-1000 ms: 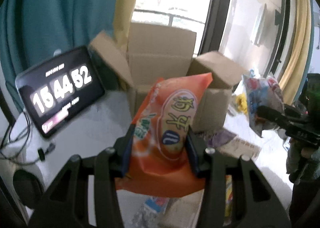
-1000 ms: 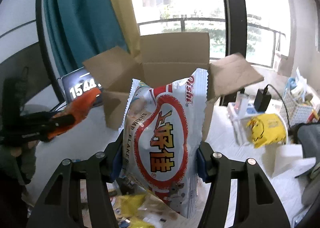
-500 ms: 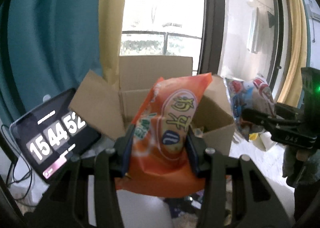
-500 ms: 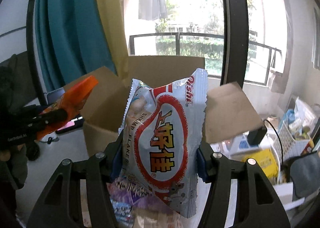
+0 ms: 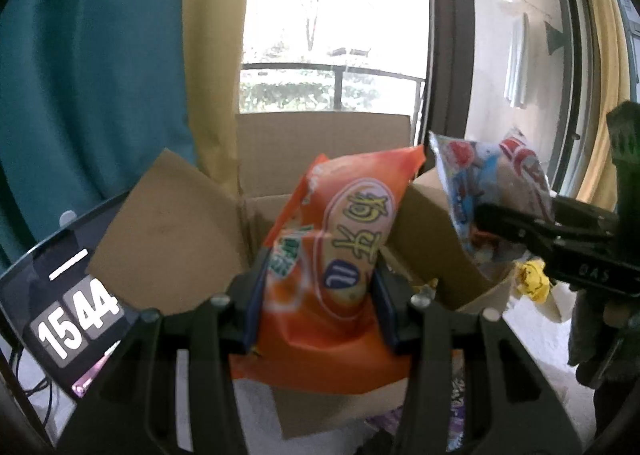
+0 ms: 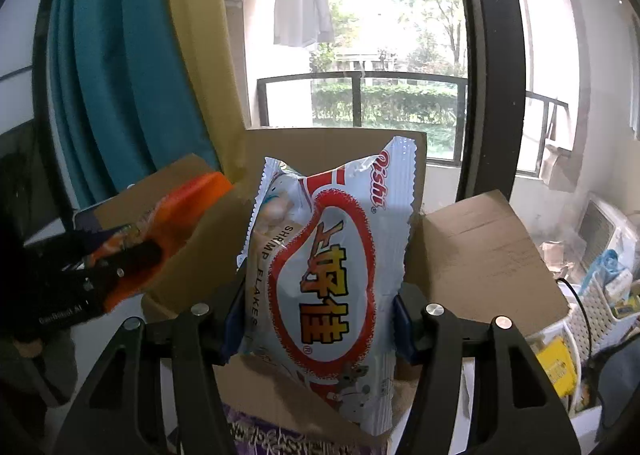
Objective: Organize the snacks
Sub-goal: 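Carry both bags over the box and release them inside, then move both tools back toward the remaining snack pile, then grasp the bread loaf bag with the left tool while the right grasps the yellow Minion bag, then carry both bags over the box and release them inside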
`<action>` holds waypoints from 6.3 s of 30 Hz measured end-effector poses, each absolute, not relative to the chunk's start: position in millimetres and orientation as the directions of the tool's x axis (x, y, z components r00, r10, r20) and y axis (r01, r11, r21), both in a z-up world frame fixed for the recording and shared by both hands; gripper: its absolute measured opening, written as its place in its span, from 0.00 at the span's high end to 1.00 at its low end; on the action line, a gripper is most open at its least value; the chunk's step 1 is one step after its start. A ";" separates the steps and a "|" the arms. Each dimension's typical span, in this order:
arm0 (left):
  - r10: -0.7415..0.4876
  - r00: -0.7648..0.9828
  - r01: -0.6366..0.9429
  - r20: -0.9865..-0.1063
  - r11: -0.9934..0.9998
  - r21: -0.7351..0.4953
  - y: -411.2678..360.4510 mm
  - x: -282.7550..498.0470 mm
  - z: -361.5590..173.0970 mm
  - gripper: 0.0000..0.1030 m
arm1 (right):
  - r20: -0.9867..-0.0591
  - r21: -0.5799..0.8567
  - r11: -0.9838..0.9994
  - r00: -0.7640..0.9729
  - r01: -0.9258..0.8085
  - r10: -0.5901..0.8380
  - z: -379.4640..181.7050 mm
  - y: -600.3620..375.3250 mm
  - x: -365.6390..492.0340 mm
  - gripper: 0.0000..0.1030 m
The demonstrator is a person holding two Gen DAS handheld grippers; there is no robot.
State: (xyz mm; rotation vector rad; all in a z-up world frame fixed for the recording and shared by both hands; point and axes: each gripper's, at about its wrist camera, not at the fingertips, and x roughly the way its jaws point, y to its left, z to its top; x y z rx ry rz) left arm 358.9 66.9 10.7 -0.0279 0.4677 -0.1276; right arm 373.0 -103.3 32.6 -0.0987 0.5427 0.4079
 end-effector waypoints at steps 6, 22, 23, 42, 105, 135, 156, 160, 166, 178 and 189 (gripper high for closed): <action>-0.129 0.882 0.108 -0.453 0.992 -0.072 67.7 377.2 3.7 0.53 | -0.528 0.030 0.911 0.767 -0.411 0.363 24.2 -90.8 395.4 0.40; -0.131 0.902 0.085 -0.412 0.988 -0.127 71.8 332.6 33.3 0.26 | -0.555 0.009 0.917 0.760 -0.399 0.337 27.6 -96.5 370.1 0.21; -0.132 0.903 0.086 -0.408 0.988 -0.129 71.1 326.0 35.5 0.26 | -0.556 0.009 0.917 0.761 -0.398 0.336 28.7 -98.0 364.2 0.21; -0.180 0.882 0.131 -0.435 0.981 -0.141 56.0 219.8 28.8 0.22 | -0.570 0.024 0.932 0.761 -0.360 0.309 45.3 -132.4 253.6 0.21; -0.188 0.668 0.285 -0.720 0.958 0.014 14.5 151.0 -90.4 0.18 | -0.713 0.271 0.851 0.500 -0.449 0.491 -45.6 -127.0 152.2 0.52; -0.159 0.819 0.183 -0.550 0.983 -0.013 36.1 164.7 -12.7 0.17 | -0.597 0.107 0.915 0.711 -0.388 0.371 30.2 -165.0 195.6 0.53; -0.140 0.887 0.162 -0.440 0.987 0.012 35.0 260.1 33.1 0.17 | -0.512 -0.015 0.941 0.811 -0.338 0.284 58.0 -166.3 275.6 0.53; -0.140 0.892 0.157 -0.430 0.988 0.005 37.7 275.5 37.2 0.17 | -0.488 -0.020 0.944 0.827 -0.331 0.279 62.7 -166.5 289.5 0.53; -0.137 0.895 0.150 -0.425 0.989 -0.001 44.1 304.7 36.4 0.17 | -0.464 -0.022 0.950 0.844 -0.312 0.267 67.5 -167.8 312.2 0.53; -0.137 0.877 0.146 -0.460 0.989 -0.017 46.1 366.4 20.9 0.17 | -0.463 -0.035 0.960 0.856 -0.278 0.231 54.5 -166.9 371.8 0.53; -0.125 0.872 0.140 -0.473 0.990 -0.003 45.5 424.8 18.9 0.16 | -0.475 -0.078 0.953 0.851 -0.293 0.223 40.0 -134.5 435.4 0.53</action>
